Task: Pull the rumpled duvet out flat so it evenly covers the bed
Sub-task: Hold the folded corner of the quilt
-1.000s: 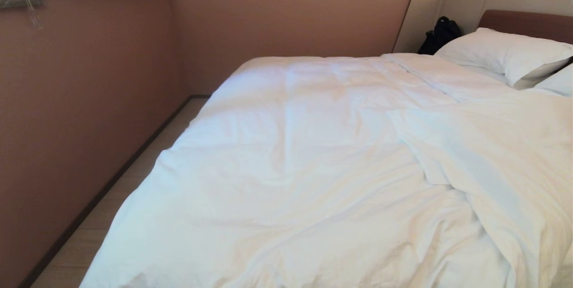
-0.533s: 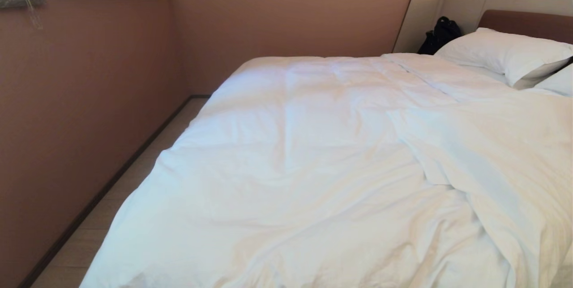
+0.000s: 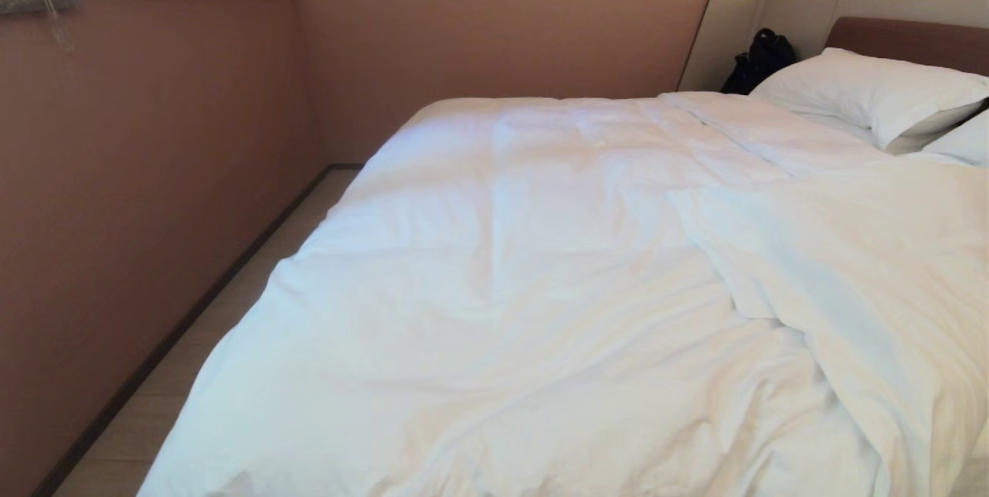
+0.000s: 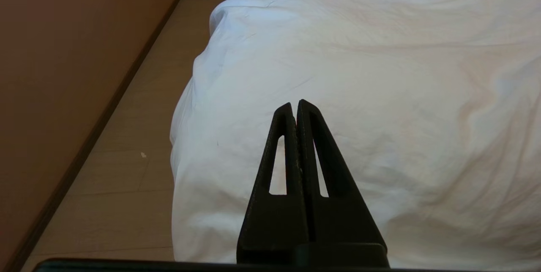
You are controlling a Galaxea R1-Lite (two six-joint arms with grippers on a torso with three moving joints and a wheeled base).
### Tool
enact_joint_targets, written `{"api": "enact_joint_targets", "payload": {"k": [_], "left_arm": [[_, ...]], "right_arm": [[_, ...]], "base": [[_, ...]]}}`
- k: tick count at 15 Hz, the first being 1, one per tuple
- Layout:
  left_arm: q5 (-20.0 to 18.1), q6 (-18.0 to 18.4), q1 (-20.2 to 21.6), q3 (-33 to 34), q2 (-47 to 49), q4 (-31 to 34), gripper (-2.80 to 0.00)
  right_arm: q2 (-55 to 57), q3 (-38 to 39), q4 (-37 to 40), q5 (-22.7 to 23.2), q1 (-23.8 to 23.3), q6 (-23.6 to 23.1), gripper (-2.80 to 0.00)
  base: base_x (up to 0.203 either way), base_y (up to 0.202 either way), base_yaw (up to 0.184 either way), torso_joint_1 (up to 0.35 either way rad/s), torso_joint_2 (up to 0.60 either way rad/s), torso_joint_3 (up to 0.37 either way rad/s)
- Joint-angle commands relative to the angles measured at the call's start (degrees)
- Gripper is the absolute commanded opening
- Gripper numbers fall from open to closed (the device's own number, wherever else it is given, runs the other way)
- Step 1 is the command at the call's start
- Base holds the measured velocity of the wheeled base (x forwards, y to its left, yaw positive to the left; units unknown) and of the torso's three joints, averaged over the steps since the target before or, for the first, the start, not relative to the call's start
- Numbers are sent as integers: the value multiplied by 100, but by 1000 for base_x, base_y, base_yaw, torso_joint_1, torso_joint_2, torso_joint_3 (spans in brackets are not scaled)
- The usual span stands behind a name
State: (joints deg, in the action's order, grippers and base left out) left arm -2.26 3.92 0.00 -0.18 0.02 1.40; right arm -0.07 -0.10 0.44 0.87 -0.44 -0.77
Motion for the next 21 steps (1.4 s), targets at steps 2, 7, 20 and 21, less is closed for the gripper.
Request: {"api": "enact_joint_targets", "payload": {"k": [2, 7, 20, 21], "left_arm": [[-3, 4, 0, 1, -2, 0, -280], [-3, 4, 0, 1, -2, 0, -280], [6, 4, 0, 1, -2, 0, -280], [6, 4, 0, 1, -2, 0, -280]], "right_arm": [[7, 1, 0, 1, 0, -2, -280], [7, 1, 0, 1, 0, -2, -280], [7, 1, -1, 1, 0, -2, -280], [7, 1, 0, 1, 0, -2, -280]], "base": [[0, 0, 0, 0, 0, 0], [0, 0, 0, 0, 0, 0], [0, 0, 0, 0, 0, 0], [0, 0, 0, 0, 0, 0]]}}
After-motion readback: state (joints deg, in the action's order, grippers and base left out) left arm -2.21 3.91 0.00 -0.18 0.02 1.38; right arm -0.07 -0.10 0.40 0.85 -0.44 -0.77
